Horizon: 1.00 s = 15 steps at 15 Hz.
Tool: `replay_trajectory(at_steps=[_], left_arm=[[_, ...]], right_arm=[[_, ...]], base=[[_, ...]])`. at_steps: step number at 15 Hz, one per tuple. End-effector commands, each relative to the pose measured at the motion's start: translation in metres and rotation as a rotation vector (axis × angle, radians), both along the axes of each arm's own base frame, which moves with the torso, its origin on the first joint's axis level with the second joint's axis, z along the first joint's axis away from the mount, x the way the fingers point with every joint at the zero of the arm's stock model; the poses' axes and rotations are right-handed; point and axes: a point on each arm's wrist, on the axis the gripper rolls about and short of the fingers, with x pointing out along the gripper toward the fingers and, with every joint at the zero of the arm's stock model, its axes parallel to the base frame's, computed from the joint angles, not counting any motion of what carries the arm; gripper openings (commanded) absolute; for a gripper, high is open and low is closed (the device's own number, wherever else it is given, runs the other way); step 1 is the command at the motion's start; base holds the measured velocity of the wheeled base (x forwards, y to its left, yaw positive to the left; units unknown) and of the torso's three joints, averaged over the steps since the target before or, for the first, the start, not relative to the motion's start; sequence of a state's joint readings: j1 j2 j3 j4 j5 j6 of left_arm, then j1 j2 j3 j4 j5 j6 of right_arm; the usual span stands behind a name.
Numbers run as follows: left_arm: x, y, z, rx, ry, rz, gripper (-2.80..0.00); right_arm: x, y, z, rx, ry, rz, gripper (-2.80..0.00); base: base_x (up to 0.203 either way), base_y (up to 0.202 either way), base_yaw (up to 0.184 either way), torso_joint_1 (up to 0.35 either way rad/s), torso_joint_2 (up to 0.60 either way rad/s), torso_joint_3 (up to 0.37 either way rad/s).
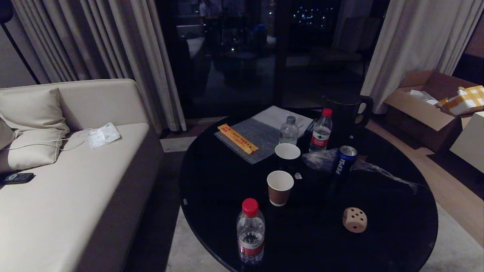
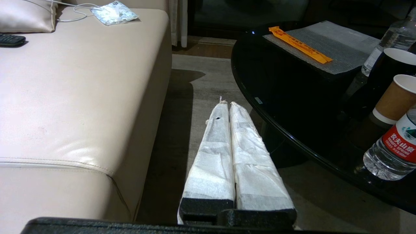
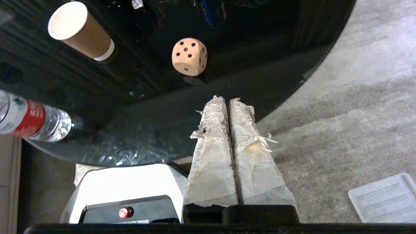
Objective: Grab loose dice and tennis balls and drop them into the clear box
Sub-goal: Pick up toys out of the box
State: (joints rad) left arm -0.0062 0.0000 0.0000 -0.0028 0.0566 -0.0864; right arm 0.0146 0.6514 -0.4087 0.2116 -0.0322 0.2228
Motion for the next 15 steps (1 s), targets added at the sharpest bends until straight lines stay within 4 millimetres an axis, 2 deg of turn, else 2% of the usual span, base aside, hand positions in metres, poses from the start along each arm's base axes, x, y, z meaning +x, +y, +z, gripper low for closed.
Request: replay_trajectory(at_steps=[1, 6, 15], left_arm=[[0.0, 0.0, 0.0, -0.001, 0.003, 0.0, -2.8], [0.0, 0.0, 0.0, -0.001, 0.003, 0.0, -2.8], [0.0, 0.0, 0.0, -0.001, 0.003, 0.0, -2.8]], right_arm=[[0.023, 0.0, -0.003, -0.001, 0.09, -0.001, -2.8], [0.039, 0.001, -0.009, -0.002, 0.171, -0.001, -2.8], [0.076, 0.003, -0.012, -0.01, 0.175, 0.02, -2.8]], base=[[0.0, 0.0, 0.0, 0.0, 0.0, 0.0], [0.0, 0.0, 0.0, 0.0, 0.0, 0.0], [0.0, 0.0, 0.0, 0.0, 0.0, 0.0]])
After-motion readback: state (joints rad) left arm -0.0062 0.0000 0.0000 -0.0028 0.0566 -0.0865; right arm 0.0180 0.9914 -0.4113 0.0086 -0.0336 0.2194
